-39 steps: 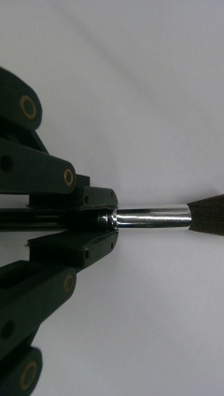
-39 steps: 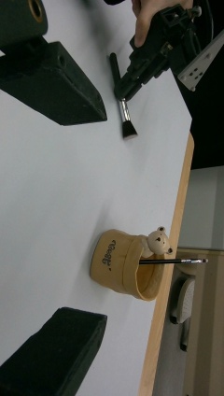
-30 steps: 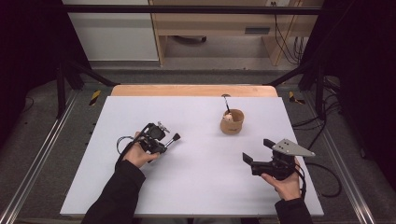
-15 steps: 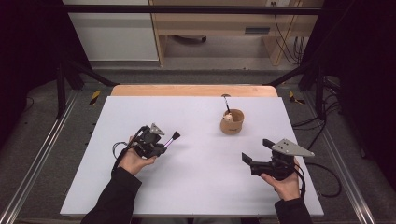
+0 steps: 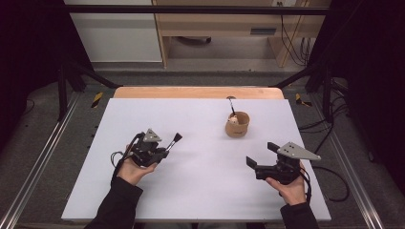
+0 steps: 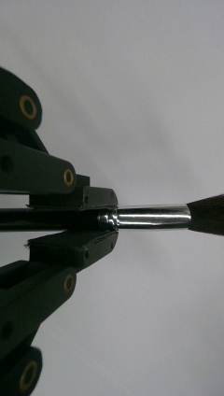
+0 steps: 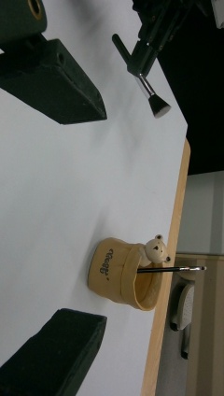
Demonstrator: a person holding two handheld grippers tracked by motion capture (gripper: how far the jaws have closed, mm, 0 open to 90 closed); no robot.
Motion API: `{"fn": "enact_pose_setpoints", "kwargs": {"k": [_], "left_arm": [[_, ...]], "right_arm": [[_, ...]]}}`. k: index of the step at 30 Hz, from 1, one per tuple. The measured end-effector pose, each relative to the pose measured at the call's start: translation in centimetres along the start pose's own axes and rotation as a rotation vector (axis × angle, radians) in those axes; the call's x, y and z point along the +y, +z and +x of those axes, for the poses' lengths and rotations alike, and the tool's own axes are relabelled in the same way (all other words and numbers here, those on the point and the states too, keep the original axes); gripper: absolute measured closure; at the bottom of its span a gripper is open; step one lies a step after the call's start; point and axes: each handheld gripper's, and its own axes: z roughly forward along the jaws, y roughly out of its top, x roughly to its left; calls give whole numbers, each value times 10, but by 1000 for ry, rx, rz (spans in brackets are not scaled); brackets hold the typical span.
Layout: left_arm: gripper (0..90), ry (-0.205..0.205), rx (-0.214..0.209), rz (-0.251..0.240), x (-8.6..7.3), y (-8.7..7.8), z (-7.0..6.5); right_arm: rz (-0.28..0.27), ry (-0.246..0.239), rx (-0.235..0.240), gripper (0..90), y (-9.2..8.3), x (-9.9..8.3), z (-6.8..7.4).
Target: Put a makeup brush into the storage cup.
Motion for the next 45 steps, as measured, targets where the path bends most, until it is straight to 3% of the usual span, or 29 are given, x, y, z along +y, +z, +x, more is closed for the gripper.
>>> {"fn": "enact_pose_setpoints", "kwargs": {"k": [11, 25, 45], "left_arm": [[781, -36, 12, -85, -7, -12, -3], [780, -67, 39, -177, -4, -19, -14], [780, -106, 57, -280, 3, -29, -31]], "right_arm": [[1, 14, 6, 40, 1, 0, 2], [-2, 33, 13, 38, 5, 1, 4], [-27, 47, 34, 43, 13, 19, 21]]}}
